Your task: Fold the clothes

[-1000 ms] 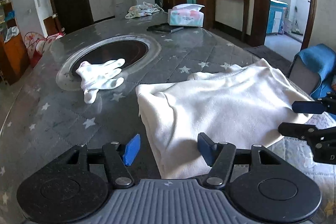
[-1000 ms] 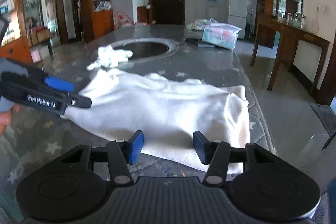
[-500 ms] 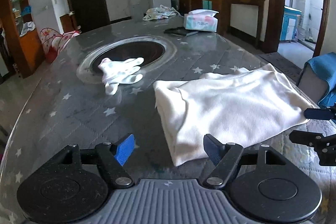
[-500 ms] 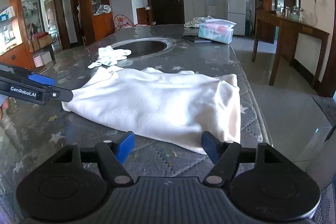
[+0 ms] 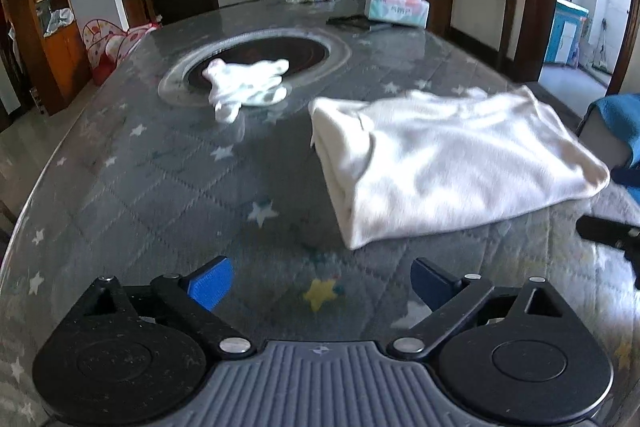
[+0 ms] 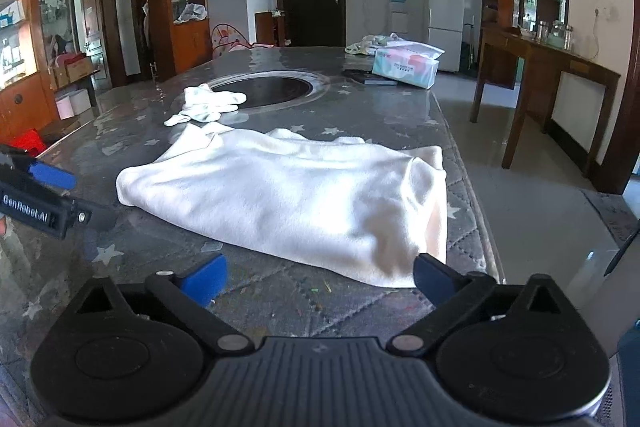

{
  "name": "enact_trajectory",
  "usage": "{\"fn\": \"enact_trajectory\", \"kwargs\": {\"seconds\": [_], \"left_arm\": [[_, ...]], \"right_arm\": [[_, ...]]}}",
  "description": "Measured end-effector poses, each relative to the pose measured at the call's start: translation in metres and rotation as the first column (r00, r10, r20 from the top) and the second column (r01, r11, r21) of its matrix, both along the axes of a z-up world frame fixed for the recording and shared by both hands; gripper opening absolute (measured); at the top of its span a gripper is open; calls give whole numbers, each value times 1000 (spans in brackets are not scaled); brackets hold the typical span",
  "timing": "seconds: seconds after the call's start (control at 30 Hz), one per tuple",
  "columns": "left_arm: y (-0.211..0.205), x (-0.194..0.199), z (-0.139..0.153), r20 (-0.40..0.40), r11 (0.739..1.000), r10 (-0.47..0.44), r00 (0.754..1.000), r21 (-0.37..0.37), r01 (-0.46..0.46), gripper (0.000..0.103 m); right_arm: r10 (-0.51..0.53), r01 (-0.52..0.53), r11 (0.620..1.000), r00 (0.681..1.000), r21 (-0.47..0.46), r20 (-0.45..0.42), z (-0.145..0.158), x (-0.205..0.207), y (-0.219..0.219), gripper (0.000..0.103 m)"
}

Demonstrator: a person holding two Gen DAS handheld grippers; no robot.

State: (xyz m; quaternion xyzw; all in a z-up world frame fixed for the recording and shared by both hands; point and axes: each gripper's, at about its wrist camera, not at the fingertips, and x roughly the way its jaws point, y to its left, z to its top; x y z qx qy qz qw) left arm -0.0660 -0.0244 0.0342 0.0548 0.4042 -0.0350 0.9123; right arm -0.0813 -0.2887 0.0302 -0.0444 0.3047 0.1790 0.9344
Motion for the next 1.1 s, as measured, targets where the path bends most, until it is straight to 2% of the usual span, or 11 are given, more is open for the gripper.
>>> {"fn": "enact_trajectory", "kwargs": {"seconds": [0.07,0.37,0.63,0.77,1.1], "left_arm": [[1,-2,-3,-9,1000,1,1000,6,-1,103],[16,-10,-11,-25,1000,18,1000,-9,-18,103],[30,-19,-12,-29,998,26,999,-52,-27,103],[39,-25,-9,-17,997,40,999,-72,-41,103],[41,-51,-6,34,998,29,999,-64,-27,103]], "right_arm": [[-6,6,1000,1000,-5,2,0,-1,1,103],[-31,30,999,999,-29,-17,-2,-2,12,103],[-32,32,998,999,-52,2,6,-6,24,103],[-58,58,997,998,-43,1,9,-5,25,103],[-143,142,990,989,-22,-30,4,-13,28,103]]}}
